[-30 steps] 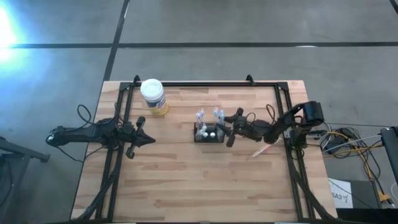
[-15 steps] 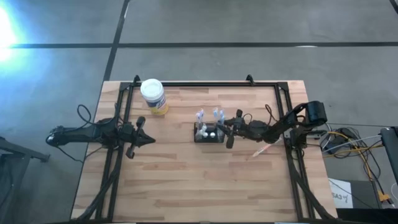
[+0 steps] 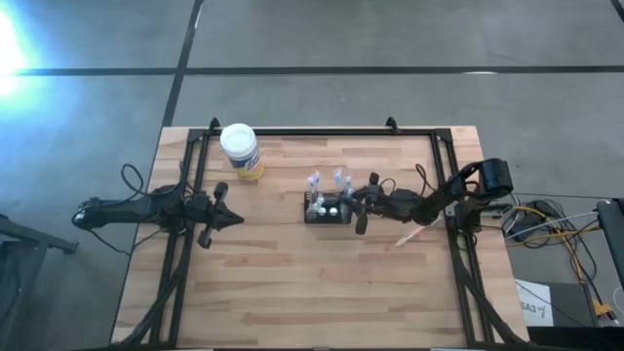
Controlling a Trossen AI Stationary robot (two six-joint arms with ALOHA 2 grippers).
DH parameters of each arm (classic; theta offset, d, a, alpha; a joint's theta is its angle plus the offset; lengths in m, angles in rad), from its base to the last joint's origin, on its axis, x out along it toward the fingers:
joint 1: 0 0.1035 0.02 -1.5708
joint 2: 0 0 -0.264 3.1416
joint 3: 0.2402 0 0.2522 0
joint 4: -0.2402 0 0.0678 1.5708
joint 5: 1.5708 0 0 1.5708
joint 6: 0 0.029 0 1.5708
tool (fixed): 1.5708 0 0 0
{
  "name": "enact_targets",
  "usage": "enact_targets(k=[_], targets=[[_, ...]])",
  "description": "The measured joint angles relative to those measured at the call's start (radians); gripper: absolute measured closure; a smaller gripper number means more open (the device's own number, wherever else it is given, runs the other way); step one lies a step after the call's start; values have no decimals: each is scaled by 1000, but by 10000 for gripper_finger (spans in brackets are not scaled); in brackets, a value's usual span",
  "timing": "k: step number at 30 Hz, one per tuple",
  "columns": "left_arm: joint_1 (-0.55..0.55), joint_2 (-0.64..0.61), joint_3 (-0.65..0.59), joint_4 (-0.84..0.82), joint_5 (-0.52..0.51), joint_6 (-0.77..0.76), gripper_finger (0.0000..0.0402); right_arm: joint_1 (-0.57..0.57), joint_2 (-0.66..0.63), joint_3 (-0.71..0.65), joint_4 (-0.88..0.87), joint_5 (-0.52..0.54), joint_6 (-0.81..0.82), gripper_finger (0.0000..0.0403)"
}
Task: Pick & Place toothbrushing station
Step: Put the blue toothbrush into the wire organizer, then put the orange toothbrush into the wire organizer
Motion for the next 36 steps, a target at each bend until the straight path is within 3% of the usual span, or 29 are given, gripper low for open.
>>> enact_targets(k=[9, 18, 22, 28, 36], targets=[[0, 0, -1, -7, 0, -4, 395, 5, -67, 0, -7, -1, 3, 188], [0, 2, -2, -6, 1, 1, 386, 26, -281, 8, -204, 2, -56, 128], [0, 2, -2, -4, 1, -16, 392, 53, -445, 60, -506, 3, -124, 124], [0, 2, -3, 1, 2, -29, 392, 115, -659, 292, -1209, 51, -98, 129], [0, 2, -3, 5, 2, -17, 386, 215, -715, 630, -1945, 107, 23, 135]])
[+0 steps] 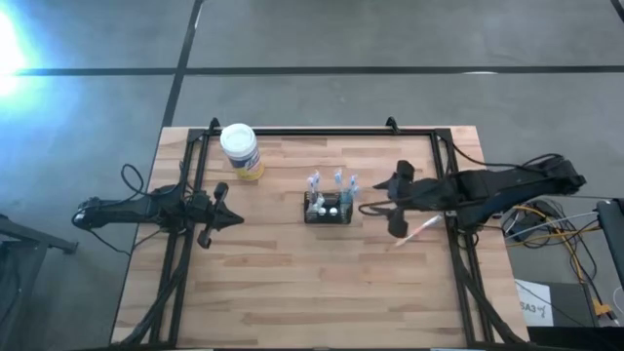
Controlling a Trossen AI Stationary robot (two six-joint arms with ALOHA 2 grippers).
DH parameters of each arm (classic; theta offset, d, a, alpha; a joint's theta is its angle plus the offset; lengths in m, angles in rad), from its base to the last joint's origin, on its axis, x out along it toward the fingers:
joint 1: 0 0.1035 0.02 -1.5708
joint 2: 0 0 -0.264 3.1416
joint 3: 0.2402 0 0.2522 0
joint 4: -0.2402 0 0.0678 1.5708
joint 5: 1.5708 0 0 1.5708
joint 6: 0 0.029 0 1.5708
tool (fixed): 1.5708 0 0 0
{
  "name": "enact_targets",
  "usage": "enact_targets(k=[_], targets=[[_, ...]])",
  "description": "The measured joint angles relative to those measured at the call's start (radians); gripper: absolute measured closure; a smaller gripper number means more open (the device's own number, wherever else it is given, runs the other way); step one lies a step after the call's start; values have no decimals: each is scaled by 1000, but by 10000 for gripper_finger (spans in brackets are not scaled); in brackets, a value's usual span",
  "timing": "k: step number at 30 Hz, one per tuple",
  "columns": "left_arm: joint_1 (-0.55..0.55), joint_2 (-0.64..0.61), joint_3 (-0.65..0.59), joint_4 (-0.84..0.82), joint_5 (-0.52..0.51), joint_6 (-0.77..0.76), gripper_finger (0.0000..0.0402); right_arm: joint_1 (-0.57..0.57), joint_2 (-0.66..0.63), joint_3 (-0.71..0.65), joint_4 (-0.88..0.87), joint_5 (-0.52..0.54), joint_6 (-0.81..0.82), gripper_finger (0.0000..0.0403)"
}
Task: Pick & Place toothbrushing station
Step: Put the orange toothbrush into the wire organizer
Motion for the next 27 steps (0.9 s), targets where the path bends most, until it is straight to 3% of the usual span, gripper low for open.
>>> enact_targets(k=[3, 8, 18, 27], targets=[[0, 0, 0, 0, 0, 6, 388, 33, 23, 86, -193, -9, 30, 141], [0, 0, 0, 1, 0, 4, 392, 86, 102, 142, -419, -108, 35, 153], [0, 0, 0, 1, 0, 5, 388, 131, 298, 96, -547, -259, 47, 168], [0, 0, 0, 1, -1, 13, 393, 132, 371, -52, -483, -368, 53, 172]])
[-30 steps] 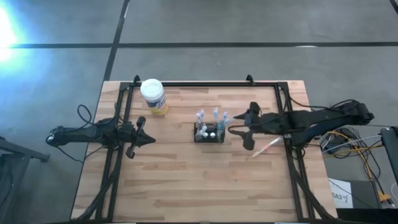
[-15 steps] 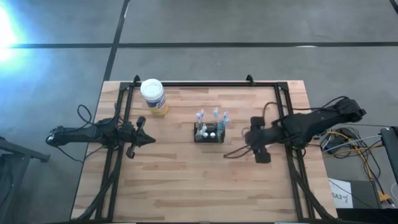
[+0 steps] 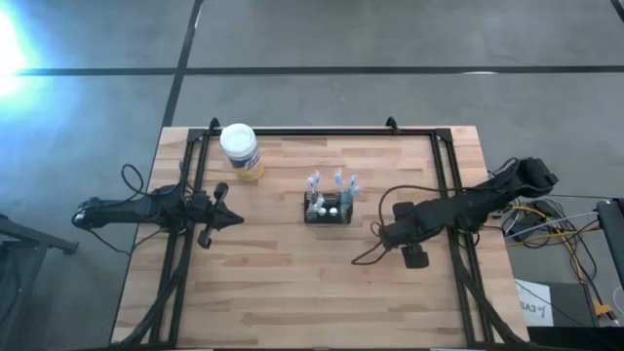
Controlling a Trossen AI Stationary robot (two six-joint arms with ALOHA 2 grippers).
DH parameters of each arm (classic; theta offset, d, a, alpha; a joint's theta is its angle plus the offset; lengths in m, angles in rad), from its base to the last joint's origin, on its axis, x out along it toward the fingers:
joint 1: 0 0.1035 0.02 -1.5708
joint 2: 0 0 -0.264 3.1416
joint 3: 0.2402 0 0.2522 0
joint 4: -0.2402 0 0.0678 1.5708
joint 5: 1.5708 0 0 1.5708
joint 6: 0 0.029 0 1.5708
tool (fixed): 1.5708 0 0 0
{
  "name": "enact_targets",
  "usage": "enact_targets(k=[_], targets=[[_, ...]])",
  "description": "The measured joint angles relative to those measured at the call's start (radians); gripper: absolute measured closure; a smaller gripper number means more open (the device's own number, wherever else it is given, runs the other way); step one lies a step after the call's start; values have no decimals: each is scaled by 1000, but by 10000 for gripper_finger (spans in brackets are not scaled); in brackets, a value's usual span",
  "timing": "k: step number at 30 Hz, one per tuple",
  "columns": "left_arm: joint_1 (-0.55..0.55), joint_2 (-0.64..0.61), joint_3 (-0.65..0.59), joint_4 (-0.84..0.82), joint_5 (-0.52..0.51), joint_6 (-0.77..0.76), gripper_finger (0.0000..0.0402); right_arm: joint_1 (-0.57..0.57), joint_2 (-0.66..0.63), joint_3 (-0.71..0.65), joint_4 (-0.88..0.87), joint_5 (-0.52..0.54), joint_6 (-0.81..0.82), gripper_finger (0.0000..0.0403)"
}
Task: Pick & Place toothbrushing station
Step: Put the orange toothbrush into the wire organizer
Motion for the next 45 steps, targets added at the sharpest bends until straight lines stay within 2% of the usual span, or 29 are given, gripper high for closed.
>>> enact_targets(k=[8, 21, 28, 36, 40, 45], targets=[[0, 0, 0, 0, 0, 10, 386, 0, -29, -122, 25, -9, 70, 177], [0, 0, 0, 0, 0, 24, 389, -3, -25, -241, 108, -8, 125, 177], [0, 0, 0, 0, -2, 32, 386, -57, 33, -249, 162, 4, 162, 177], [0, 0, 0, 0, -3, 30, 385, -80, 139, -234, 180, -40, 156, 181], [0, 0, 0, 0, -3, 30, 385, -80, 166, -208, 169, -38, 148, 214], [0, 0, 0, 0, -4, 30, 385, -78, 175, -185, 167, -33, 142, 294]])
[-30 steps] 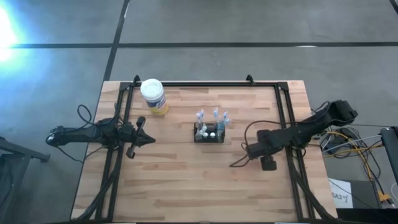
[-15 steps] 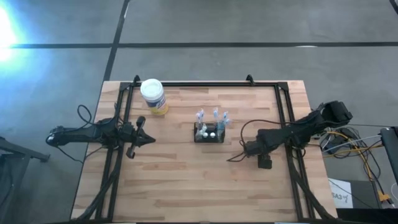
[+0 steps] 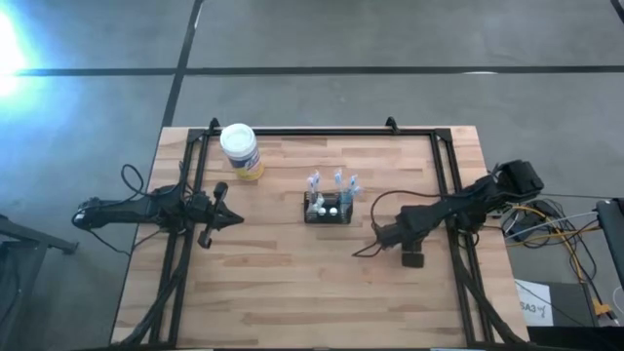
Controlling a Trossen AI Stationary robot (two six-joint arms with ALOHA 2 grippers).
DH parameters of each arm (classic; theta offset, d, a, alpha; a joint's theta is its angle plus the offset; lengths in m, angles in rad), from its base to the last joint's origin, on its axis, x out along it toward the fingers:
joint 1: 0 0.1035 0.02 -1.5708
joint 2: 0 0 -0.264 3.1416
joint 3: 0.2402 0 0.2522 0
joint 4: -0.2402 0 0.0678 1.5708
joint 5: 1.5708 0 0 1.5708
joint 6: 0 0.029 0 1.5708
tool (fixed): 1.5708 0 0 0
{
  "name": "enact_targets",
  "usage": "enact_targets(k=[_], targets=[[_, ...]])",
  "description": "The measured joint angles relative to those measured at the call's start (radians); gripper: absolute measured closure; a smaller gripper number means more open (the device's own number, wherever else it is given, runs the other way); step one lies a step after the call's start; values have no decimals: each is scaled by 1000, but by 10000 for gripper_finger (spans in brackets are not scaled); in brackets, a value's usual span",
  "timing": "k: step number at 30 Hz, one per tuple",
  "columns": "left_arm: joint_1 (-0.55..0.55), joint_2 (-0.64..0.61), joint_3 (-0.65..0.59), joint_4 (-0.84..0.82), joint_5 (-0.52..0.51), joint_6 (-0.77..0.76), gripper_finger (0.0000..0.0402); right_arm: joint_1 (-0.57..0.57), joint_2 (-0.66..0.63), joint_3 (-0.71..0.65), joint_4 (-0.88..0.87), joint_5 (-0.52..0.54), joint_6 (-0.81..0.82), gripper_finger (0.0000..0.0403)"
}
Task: Pick & Place toothbrushing station
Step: Put the orange toothbrush into the wire organizer
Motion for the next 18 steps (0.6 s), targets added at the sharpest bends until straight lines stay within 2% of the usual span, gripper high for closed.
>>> enact_targets(k=[6, 10, 18], targets=[[0, 0, -1, 9, 0, 0, 385, 0, -6, 27, 15, 17, 13, 382], [0, 0, -2, 16, 0, 0, 385, 0, -7, 91, 87, 60, 10, 386], [0, 0, -2, 18, 0, -3, 385, 1, -36, 268, 149, 49, -108, 394]])
